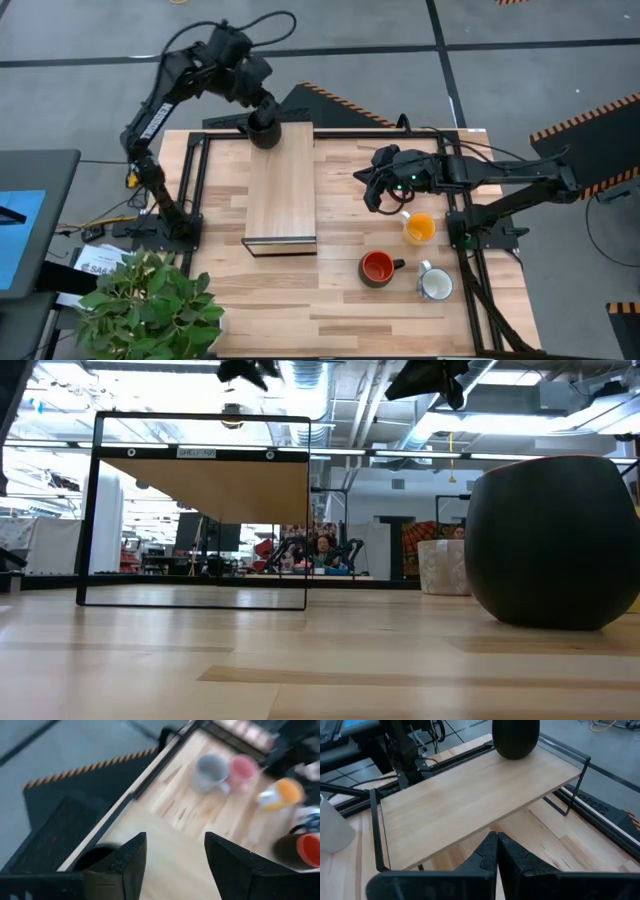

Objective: Place coffee mugs
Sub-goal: Put the gray mug on the shelf

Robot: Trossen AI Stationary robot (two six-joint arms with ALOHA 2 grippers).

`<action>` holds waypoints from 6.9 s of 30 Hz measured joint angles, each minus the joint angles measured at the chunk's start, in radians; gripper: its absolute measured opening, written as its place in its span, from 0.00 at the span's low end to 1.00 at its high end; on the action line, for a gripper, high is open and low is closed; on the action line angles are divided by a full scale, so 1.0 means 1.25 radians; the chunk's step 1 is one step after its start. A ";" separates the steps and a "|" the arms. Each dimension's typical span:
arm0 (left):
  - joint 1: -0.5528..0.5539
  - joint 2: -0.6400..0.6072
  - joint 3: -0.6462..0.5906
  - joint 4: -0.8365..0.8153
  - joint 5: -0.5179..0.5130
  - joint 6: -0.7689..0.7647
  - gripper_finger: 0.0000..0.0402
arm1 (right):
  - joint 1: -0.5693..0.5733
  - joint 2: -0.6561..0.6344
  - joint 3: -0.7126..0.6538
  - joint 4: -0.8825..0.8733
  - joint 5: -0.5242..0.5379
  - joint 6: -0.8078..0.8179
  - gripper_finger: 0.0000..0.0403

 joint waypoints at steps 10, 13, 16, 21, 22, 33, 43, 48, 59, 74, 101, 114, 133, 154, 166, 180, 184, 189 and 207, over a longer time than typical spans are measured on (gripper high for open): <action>-0.215 -0.232 -0.320 0.407 -0.008 0.003 0.45 | -0.043 -0.029 0.071 -0.097 -0.001 0.029 0.15; -0.256 -0.323 -0.505 0.574 -0.030 0.000 0.45 | -0.090 -0.025 0.116 -0.192 -0.012 0.029 0.23; -0.280 -0.412 -0.707 0.770 -0.043 -0.030 0.45 | -0.140 -0.012 0.136 -0.278 -0.018 0.035 0.35; -0.290 -0.513 -0.998 1.116 -0.048 -0.123 0.45 | -0.230 0.027 0.126 -0.443 -0.021 0.071 0.54; -0.290 -0.524 -1.038 1.167 -0.048 -0.137 0.45 | -0.247 0.037 0.115 -0.461 -0.026 0.081 0.57; -0.290 -0.550 -1.139 1.280 -0.061 -0.241 0.45 | -0.354 0.053 -0.064 -0.309 -0.126 0.158 0.61; -0.316 -0.549 -1.139 1.327 -0.061 -0.277 0.45 | -0.360 0.189 -0.066 -0.215 -0.123 0.153 0.61; -0.337 -0.549 -1.139 1.339 -0.062 -0.278 0.45 | -0.366 0.265 -0.067 -0.175 -0.119 0.154 0.61; -0.367 -0.549 -1.139 1.375 -0.062 -0.285 0.45 | -0.356 0.334 -0.067 -0.160 -0.100 0.154 0.40; -0.388 -0.549 -1.139 1.435 -0.061 -0.291 0.45 | -0.193 0.208 0.190 -0.158 -0.101 0.000 0.07; -0.388 -0.549 -1.139 1.463 -0.062 -0.290 0.45 | 0.002 0.487 0.497 -0.144 -0.081 -0.228 0.11; -0.388 -0.549 -1.139 1.462 -0.062 -0.290 0.45 | 0.000 0.487 0.497 -0.144 -0.087 -0.225 0.15; -0.388 -0.549 -1.139 1.462 -0.061 -0.301 0.45 | -0.018 0.441 0.497 -0.125 -0.085 -0.230 0.53; -0.388 -0.549 -1.139 1.460 -0.062 -0.296 0.45 | 0.166 0.096 -0.104 0.240 -0.083 0.231 0.25; -0.388 -0.549 -1.139 1.456 -0.062 -0.303 0.45 | 0.123 0.358 0.039 0.364 -0.085 0.280 0.05; -0.390 -0.549 -1.139 1.443 -0.062 -0.305 0.45 | 0.011 0.389 0.110 0.323 -0.083 0.197 0.04; -0.390 -0.549 -1.139 1.441 -0.062 -0.305 0.45 | -0.024 0.395 0.111 0.334 -0.082 0.170 0.04; -0.390 -0.549 -1.139 1.441 -0.062 -0.305 0.45 | -0.070 0.407 0.110 0.334 -0.085 0.167 0.04; -0.390 -0.549 -1.139 1.442 -0.068 -0.305 0.45 | -0.204 0.406 0.110 0.374 -0.086 0.125 0.05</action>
